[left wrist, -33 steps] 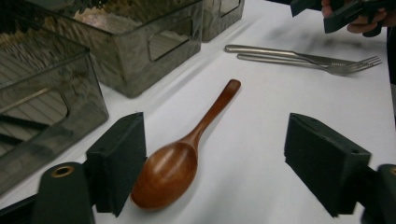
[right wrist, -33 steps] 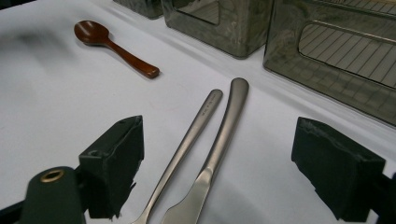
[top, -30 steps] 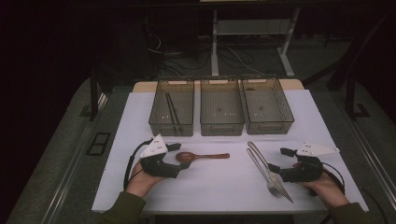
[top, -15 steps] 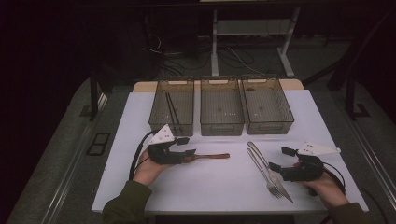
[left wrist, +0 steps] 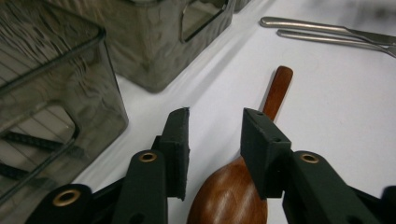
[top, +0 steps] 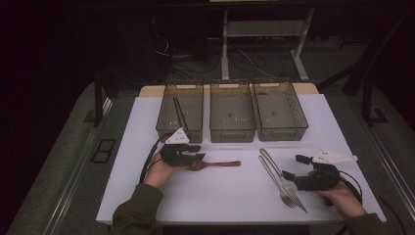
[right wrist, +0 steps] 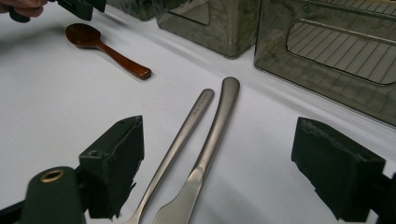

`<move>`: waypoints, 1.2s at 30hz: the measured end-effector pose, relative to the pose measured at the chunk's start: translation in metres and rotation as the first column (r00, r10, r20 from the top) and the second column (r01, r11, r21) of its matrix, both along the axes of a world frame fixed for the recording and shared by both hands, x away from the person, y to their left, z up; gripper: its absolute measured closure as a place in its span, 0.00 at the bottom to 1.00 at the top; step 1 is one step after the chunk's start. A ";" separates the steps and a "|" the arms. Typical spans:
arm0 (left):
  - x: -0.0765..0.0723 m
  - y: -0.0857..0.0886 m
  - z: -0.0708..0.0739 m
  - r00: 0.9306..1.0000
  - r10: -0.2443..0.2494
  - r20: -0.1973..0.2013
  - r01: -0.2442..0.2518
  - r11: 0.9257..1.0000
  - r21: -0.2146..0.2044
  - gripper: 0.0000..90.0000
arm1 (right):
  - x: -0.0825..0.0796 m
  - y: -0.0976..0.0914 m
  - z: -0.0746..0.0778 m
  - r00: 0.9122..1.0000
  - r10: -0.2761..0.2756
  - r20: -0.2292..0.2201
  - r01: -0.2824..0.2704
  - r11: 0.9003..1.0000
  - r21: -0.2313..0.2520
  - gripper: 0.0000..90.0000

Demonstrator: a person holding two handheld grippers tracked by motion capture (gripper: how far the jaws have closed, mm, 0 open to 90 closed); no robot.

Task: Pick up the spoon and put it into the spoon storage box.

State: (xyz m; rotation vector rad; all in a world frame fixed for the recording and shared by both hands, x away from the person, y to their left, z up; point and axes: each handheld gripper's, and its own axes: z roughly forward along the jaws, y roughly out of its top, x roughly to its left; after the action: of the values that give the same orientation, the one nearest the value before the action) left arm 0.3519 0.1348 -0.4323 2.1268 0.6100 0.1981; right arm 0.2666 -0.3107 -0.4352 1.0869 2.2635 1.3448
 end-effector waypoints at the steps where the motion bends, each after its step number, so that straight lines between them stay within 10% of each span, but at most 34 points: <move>1: 0.000 0.000 -0.001 1.000 0.000 -0.006 0.000 1.000 0.005 0.66 | 0.000 0.000 0.000 1.000 0.000 -0.001 0.000 1.000 0.001 0.18; 36: -0.007 -0.001 -0.014 0.992 -0.068 -0.103 0.082 0.986 0.143 0.48 | 0.000 0.002 -0.002 1.000 0.015 -0.007 -0.015 1.000 -0.026 0.18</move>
State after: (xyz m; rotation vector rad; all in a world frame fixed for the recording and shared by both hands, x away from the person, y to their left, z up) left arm 0.3454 0.1343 -0.4463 2.3089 0.5863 0.1004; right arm 0.2662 -0.3083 -0.4373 1.0695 2.2919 1.3150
